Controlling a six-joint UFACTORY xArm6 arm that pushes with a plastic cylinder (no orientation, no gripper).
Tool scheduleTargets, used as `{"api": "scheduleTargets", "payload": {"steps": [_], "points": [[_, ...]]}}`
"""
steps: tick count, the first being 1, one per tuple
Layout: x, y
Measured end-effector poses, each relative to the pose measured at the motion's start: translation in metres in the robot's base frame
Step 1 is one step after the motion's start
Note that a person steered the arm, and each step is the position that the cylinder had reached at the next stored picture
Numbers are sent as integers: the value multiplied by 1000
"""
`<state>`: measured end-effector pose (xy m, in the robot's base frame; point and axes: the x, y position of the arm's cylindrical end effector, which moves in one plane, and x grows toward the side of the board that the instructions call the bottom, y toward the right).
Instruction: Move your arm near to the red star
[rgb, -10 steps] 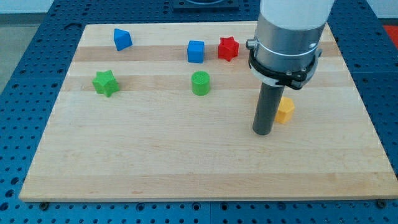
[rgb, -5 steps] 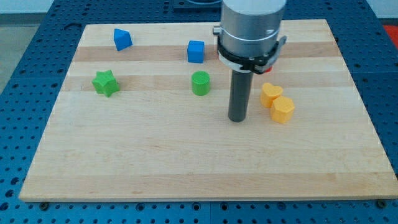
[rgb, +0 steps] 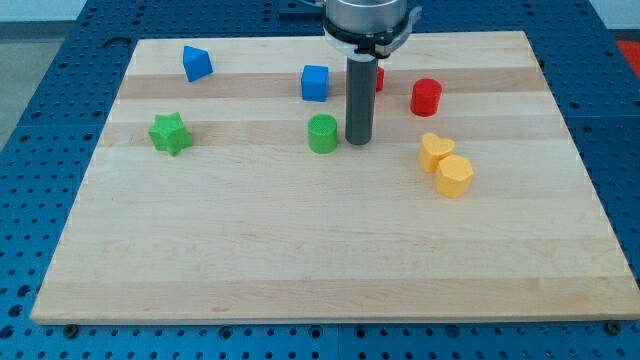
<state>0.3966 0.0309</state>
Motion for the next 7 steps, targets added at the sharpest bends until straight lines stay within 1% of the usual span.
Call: {"api": "scheduleTargets", "payload": {"steps": [3, 7], "points": [[-43, 0], [-63, 5]]}}
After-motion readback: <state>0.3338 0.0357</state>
